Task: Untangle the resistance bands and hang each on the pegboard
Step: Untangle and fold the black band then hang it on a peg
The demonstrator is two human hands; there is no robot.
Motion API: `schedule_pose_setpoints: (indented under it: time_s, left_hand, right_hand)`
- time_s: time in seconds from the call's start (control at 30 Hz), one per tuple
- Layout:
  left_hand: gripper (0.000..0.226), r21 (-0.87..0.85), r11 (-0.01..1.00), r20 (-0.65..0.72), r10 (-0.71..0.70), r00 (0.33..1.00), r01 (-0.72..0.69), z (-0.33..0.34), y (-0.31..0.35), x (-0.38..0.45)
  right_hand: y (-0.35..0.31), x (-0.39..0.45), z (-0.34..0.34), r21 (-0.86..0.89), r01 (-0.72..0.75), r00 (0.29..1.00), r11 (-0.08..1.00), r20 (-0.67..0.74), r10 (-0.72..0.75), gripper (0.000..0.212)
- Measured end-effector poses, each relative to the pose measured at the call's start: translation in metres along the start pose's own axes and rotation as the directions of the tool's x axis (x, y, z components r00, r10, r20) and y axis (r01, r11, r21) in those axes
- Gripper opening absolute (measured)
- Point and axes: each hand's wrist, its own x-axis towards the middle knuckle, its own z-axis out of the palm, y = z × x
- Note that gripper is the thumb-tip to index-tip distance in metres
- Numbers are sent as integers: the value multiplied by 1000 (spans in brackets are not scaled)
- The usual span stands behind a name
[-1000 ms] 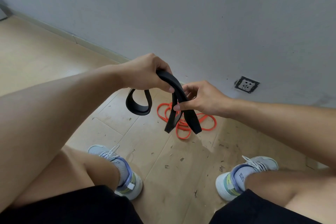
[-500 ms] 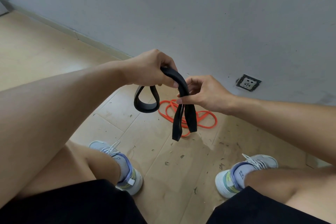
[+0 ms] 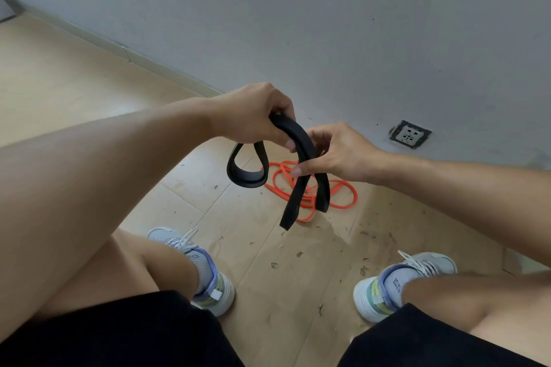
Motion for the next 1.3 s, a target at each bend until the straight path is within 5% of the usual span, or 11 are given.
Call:
schedule_pose_setpoints:
  time_s: [0.13,0.3,0.43,0.67,0.97,1.13,1.3]
  left_hand:
    - [18,-20,1000,-2,-6,1000,6,1,3,0]
    - [21,-273,962,-78,-43,996,20,-5,6,-2]
    - [19,-332,942,-92,-88,992,52,-10,2,-3]
    - [23,-359,927,-137,-168,976,109,-10,-5,-1]
    - [24,-386,910,-131,-218,967,153,-11,-7,-1]
    - [22,-334,925,-78,-218,973,180,-12,-9,-2]
    - [19,-290,938,12,-192,981,187,-14,-15,-4]
  right_hand:
    - [1,1,-5,1,-18,1000,1000,15,18,44]
    - [7,1,-5,-84,-70,993,994,93,78,46]
    - [18,0,-6,-146,-102,984,984,130,121,28]
    - [27,0,-10,-47,-164,974,985,150,169,7]
    - [22,0,-8,47,-204,949,978,255,186,29]
    - [21,-2,-10,63,-199,947,978,270,175,10]
    - [24,-3,-11,90,-213,947,973,265,182,18]
